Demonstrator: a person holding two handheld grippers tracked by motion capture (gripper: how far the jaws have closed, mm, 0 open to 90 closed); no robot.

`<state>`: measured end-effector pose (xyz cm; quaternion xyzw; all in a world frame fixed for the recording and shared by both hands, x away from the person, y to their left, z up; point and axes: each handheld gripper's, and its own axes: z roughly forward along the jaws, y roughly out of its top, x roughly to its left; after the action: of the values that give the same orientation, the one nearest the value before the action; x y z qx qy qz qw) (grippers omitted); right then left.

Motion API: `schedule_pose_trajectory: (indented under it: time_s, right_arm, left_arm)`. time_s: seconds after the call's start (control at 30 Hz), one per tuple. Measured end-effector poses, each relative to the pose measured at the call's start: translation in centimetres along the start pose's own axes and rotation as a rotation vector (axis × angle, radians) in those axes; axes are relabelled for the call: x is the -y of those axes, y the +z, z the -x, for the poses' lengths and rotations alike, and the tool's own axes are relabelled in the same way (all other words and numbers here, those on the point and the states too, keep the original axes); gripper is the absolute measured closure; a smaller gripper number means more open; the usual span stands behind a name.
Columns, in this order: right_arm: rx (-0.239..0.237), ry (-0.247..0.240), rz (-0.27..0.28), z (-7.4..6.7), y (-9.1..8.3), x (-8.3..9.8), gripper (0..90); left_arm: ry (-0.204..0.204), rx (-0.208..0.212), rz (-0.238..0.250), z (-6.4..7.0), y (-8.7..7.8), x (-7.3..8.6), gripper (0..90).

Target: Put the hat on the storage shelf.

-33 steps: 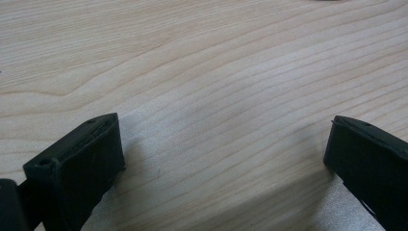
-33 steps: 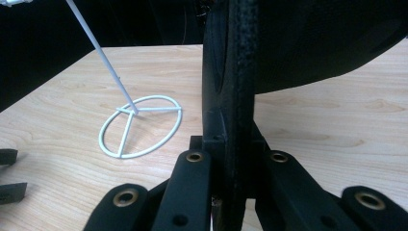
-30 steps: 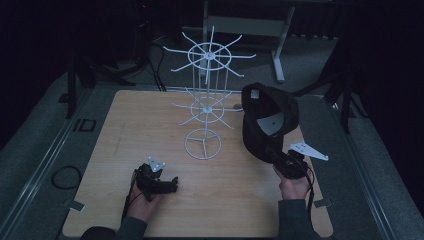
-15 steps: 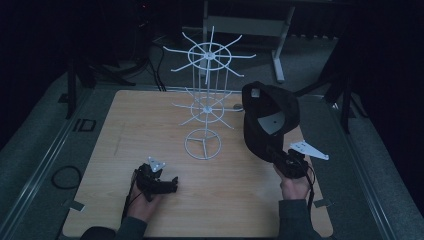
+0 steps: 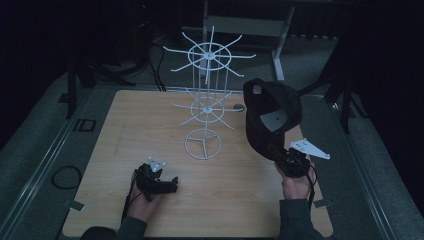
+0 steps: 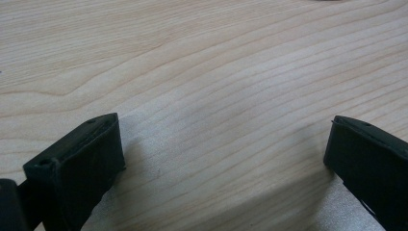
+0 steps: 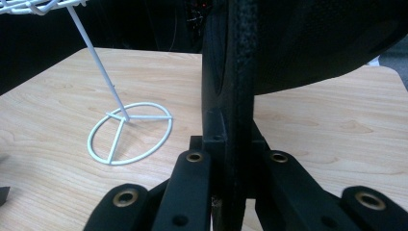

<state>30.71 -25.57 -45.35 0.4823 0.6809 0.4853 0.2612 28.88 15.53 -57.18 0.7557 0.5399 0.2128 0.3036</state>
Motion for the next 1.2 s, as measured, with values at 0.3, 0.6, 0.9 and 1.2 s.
schedule_pose_trajectory:
  time_s: [0.3, 0.6, 0.9, 1.2]
  right_arm:
    - [-0.001, -0.007, 0.01, -0.1, -0.3, -0.5, 86.6]
    - [-0.009, -0.018, 0.018, -0.3, -0.6, -1.2, 86.6]
    - [-0.009, -0.033, 0.034, -0.6, -0.9, -1.7, 86.6]
    - [-0.005, -0.047, 0.043, -0.8, -1.4, -2.1, 86.6]
  left_arm:
    - [0.0, 0.0, 0.0, 0.0, 0.0, 0.0, 0.1]
    - [0.0, 0.0, 0.0, 0.0, 0.0, 0.0, 0.1]
    - [0.001, 0.0, 0.0, 0.0, 0.0, 0.0, 0.2]
    - [0.002, 0.0, -0.001, 0.0, 0.0, 0.0, 0.1]
